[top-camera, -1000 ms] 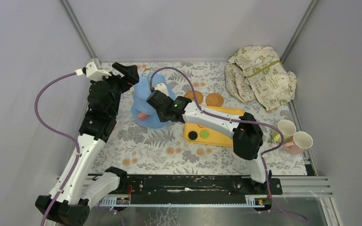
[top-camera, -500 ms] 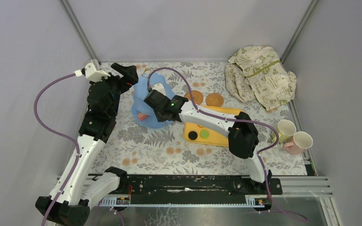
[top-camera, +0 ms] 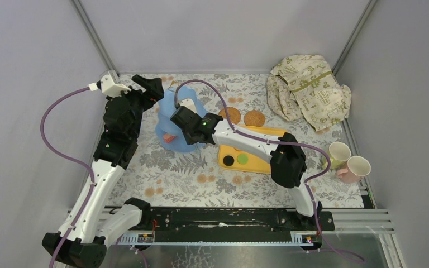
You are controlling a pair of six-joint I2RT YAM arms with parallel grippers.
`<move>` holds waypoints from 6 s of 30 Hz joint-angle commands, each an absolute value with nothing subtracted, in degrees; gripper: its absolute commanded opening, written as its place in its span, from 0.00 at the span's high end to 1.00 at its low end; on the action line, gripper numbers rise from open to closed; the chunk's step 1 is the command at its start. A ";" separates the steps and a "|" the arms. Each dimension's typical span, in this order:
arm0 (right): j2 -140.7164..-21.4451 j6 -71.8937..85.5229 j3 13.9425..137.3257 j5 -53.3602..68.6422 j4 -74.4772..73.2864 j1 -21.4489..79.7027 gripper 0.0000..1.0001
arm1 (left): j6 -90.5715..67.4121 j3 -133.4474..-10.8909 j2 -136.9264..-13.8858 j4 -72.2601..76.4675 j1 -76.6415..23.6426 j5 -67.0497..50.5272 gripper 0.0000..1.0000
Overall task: Serve the afternoon tea
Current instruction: Place the desert on the desert table, then place the clamp on the tray.
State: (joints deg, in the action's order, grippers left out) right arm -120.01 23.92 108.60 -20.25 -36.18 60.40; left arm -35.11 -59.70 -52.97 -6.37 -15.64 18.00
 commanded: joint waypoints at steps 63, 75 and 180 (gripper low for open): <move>-98.89 22.30 90.73 -24.00 -29.13 62.86 0.74 | -34.40 -64.66 -55.96 -7.65 -14.68 17.84 0.05; -81.88 29.96 67.05 -29.67 -32.23 62.97 0.75 | -36.62 -62.38 -56.36 -5.73 -14.68 15.90 0.06; -82.10 67.47 34.53 -62.82 -19.61 82.49 0.41 | -38.97 -55.42 -51.50 -1.29 -14.69 10.41 0.05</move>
State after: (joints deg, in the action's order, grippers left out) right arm -83.09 63.02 36.07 -58.08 -22.63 82.08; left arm -38.30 -56.12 -52.01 -5.56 -14.94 11.46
